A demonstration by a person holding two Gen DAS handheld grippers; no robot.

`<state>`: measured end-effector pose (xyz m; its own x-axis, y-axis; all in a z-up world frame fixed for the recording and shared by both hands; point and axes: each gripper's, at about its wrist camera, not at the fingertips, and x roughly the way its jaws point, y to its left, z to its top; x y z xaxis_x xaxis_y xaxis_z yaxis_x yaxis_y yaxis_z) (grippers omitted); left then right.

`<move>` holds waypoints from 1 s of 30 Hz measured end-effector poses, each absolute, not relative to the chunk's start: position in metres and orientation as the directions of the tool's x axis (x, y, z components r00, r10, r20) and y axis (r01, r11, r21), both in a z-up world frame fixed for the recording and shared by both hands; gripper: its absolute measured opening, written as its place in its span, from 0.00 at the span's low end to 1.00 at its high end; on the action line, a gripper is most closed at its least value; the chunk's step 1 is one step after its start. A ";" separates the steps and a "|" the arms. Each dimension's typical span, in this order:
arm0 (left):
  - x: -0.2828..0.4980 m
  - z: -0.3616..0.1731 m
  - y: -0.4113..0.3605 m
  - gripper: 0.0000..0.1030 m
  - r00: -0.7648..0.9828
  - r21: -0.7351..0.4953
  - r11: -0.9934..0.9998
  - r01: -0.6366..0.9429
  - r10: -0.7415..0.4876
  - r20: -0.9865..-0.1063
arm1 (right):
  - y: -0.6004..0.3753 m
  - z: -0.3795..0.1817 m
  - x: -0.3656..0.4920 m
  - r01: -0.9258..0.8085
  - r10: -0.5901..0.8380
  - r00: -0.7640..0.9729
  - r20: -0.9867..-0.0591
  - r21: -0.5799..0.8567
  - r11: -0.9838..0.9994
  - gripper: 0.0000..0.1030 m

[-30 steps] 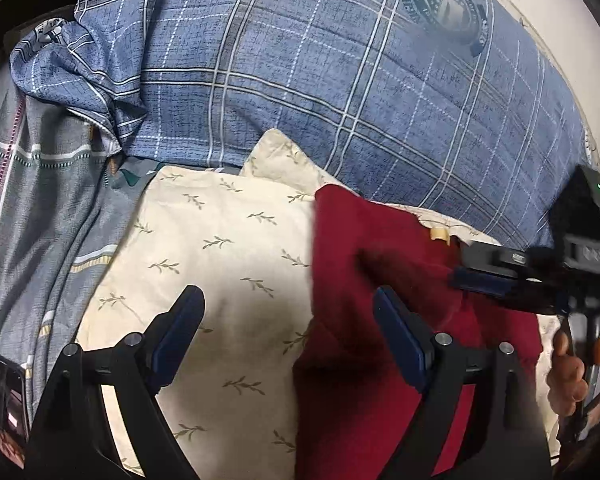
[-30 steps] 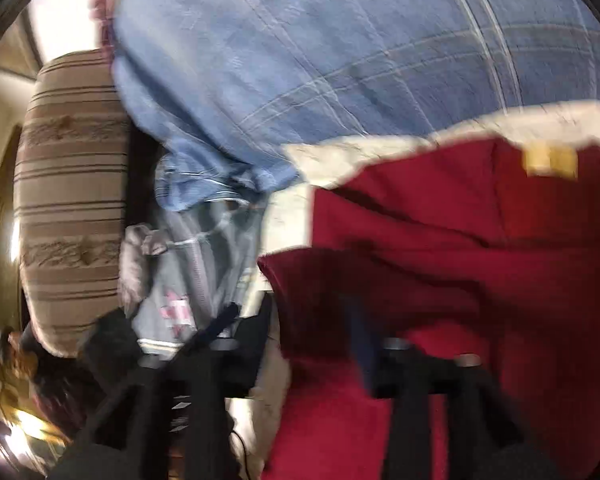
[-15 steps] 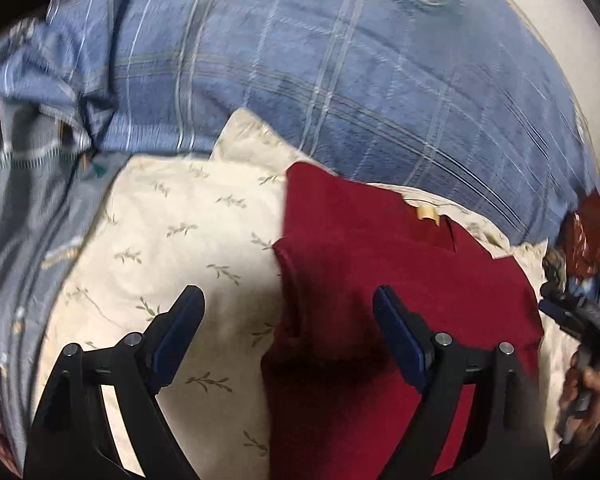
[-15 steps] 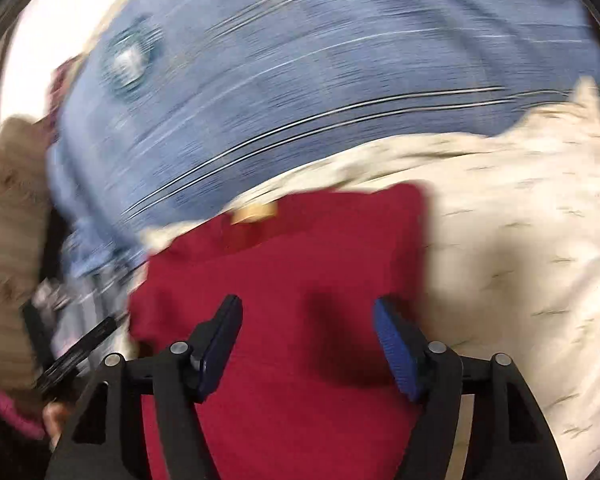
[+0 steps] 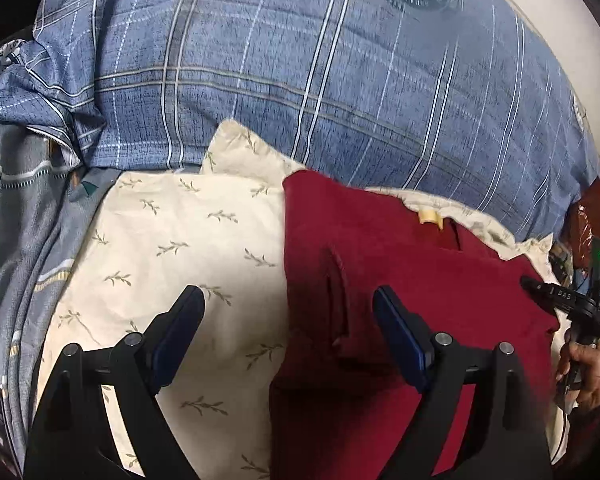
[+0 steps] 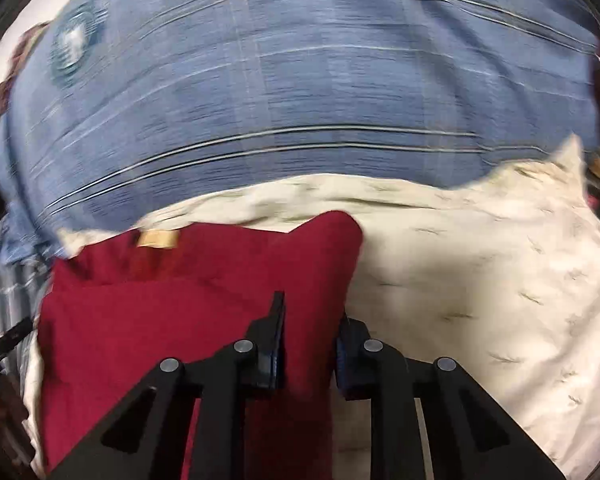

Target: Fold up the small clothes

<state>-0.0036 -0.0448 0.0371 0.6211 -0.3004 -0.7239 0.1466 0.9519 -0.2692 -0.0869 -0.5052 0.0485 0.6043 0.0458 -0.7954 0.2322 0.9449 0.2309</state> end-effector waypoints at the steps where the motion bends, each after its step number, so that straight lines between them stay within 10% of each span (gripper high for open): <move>1: -0.003 0.035 -0.045 0.84 0.613 -0.267 0.953 0.145 -0.298 -0.731 | -0.507 0.037 -0.087 0.252 0.063 0.589 -0.805 0.258 0.933 0.20; 7: -0.007 0.037 -0.049 0.84 0.619 -0.244 0.958 0.151 -0.284 -0.732 | -0.496 0.085 -0.113 0.290 -0.044 0.626 -0.779 0.180 0.940 0.39; 12: -0.002 0.020 -0.059 0.84 0.579 -0.186 0.972 0.142 -0.233 -0.781 | -0.459 0.089 -0.129 0.089 0.124 0.614 -0.779 0.225 0.970 0.33; 16: -0.001 0.017 -0.056 0.84 0.569 -0.202 0.970 0.135 -0.243 -0.786 | -0.463 0.045 -0.132 0.144 -0.064 0.508 -0.859 0.011 0.990 0.15; 23: -0.007 0.034 -0.050 0.84 0.618 -0.241 0.961 0.133 -0.271 -0.738 | -0.468 0.079 -0.128 0.156 0.002 0.624 -0.782 0.128 0.979 0.39; 30: -0.001 0.018 -0.058 0.84 0.579 -0.184 0.974 0.133 -0.227 -0.783 | -0.451 0.026 -0.050 0.148 -0.009 0.562 -0.827 0.090 0.985 0.35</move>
